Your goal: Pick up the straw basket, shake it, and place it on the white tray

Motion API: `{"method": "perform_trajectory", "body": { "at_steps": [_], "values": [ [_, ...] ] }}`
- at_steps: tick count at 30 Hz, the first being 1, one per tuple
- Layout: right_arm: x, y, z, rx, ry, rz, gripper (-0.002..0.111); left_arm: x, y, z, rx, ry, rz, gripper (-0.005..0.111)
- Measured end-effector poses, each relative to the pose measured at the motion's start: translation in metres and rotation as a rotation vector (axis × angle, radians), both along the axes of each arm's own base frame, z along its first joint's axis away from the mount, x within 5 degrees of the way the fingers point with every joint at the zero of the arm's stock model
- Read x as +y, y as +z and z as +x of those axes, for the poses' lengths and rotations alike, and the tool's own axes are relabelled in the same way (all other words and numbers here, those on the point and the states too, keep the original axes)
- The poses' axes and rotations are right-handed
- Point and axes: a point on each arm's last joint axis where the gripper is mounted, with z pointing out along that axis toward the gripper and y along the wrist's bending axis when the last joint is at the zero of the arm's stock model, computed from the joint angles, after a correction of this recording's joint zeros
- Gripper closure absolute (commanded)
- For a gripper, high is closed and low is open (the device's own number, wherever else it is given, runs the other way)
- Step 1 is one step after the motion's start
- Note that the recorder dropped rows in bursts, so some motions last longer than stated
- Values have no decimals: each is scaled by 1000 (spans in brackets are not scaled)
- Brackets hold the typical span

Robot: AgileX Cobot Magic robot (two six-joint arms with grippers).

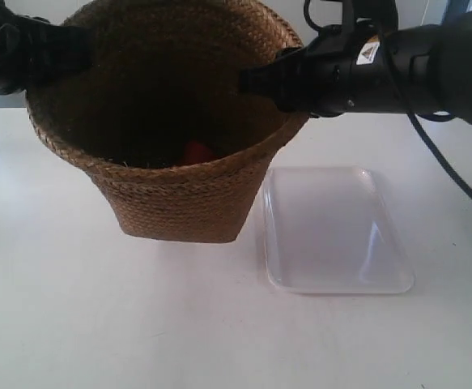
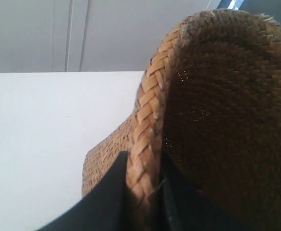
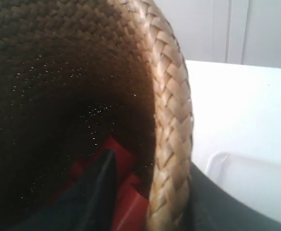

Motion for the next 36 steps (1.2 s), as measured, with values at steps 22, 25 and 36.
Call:
{"method": "perform_trajectory", "body": {
  "at_steps": [22,25,36],
  "values": [
    [4,-13,-45,-33,91,-38,108,-14,-28,-44,-72,-97,99,107],
    [6,-16,-47,-27,107,-59,108,-18,-39,-48,-68,-96,95,107],
    [4,-26,-51,-13,136,-121,108,-19,-34,-57,-102,-96,63,107]
  ]
}}
